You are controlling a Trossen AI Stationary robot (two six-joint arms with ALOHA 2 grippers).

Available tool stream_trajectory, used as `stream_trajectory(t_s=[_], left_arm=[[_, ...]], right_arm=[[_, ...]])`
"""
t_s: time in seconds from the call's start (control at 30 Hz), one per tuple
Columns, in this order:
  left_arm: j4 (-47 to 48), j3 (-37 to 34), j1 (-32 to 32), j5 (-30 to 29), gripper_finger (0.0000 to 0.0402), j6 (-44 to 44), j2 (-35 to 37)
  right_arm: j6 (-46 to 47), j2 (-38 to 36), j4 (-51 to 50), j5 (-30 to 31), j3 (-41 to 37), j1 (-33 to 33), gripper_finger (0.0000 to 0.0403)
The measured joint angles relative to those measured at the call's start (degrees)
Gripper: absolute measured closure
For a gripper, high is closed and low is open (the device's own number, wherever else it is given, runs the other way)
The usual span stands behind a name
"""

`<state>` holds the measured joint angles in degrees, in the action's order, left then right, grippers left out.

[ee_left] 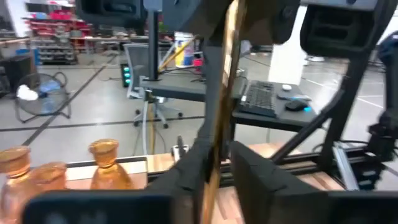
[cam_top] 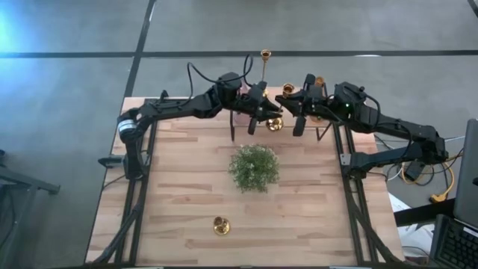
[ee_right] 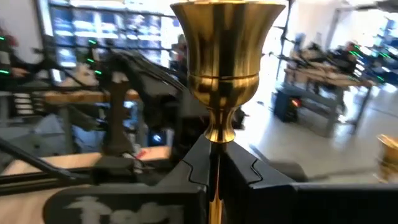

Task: Pick & Place candle stick holders
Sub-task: Put the large top left golden candle holder on the shelf

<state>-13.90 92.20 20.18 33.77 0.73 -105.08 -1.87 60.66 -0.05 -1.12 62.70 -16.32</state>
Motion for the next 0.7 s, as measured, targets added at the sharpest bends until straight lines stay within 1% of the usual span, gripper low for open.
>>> stream_trajectory(t_s=[0.1, 0.2, 0.3, 0.37, 0.47, 0.6, 0.63, 0.7], left_arm=[[-0.03, 0.0, 0.41, -1.36, 0.0273, 0.06, 0.15], [-0.04, 0.0, 1.18, -1.48, 0.0216, 0.05, 0.35], [0.01, 0.0, 2.1, -2.79, 0.0167, 0.45, 0.42], [0.64, -0.02, 2.81, -5.51, 0.0144, 0.25, 0.76], [2.41, -0.04, 3.41, -13.41, 0.013, 0.96, 2.07], [5.54, -0.09, 3.15, -25.66, 0.0136, 6.49, 4.75], [5.86, -0.09, 2.81, -27.79, 0.0139, 7.85, 5.28], [6.28, -0.27, 2.34, -29.49, 0.0145, 8.95, 6.81]], right_arm=[[0.07, -0.13, -2.9, 3.59, 0.61, -0.02, 0.0393], [-0.57, -0.17, -3.21, 4.83, 0.83, -0.07, 0.0394], [-1.96, -0.17, -3.44, 9.92, 0.94, -0.08, 0.0394], [-3.14, -0.24, -3.71, 13.96, 0.8, -0.21, 0.0394], [-4.56, -0.24, -3.67, 17.93, 0.72, -1.36, 0.0394], [-4.74, -0.23, -3.34, 18.06, 0.68, -5.77, 0.0394], [-4.74, -0.21, -2.93, 18.01, 0.59, -7.22, 0.0394], [-4.74, -0.03, -1.23, 16.82, 0.3, -10.26, 0.0394]])
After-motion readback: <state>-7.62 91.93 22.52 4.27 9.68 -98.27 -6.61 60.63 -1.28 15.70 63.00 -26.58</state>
